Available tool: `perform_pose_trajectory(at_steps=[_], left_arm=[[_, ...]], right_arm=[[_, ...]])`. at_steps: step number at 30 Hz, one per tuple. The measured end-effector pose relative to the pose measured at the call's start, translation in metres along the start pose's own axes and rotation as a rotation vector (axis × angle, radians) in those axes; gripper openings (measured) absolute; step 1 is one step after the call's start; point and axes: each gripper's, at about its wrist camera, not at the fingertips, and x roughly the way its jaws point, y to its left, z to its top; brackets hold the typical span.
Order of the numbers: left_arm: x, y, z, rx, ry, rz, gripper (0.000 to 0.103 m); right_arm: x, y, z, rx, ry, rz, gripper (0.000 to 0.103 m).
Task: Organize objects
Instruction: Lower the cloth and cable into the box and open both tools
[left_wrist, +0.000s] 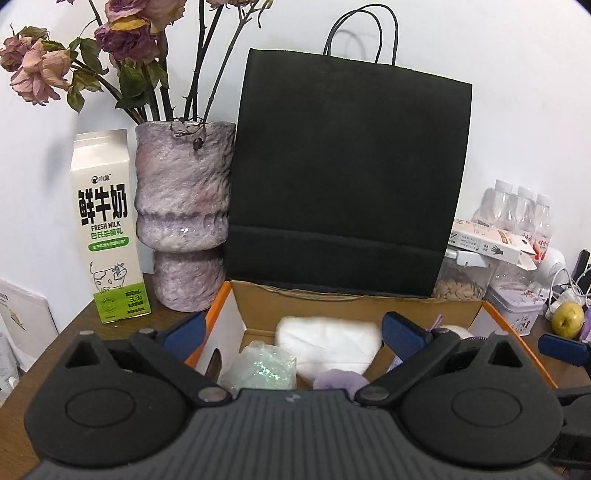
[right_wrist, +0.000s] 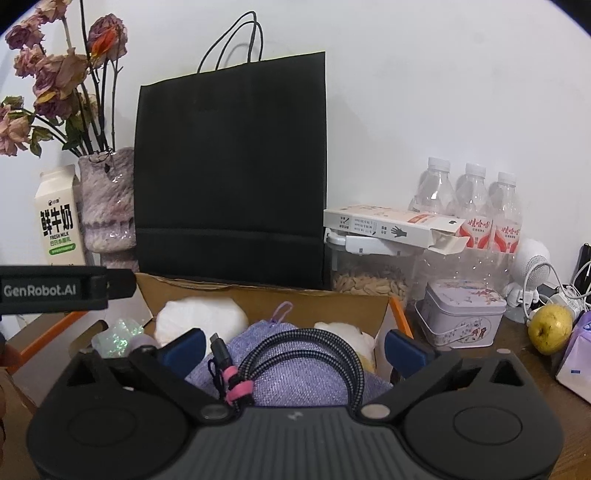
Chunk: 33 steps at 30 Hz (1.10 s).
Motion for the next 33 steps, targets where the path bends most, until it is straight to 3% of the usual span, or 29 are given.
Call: perform_pose_trajectory(at_steps=[15,33], left_arm=[[-0.052,0.010,0.001,0.051,0.023,-0.020,0.103],[-0.193,0.024,-0.029,0.052,0.012,-0.047,0.103]], right_arm=[[-0.047,-0.005,0.008,0.035,0.007,0.024,0.103],[-0.174,-0.002,-0.016,0.048,0.008,0.049,0.103]])
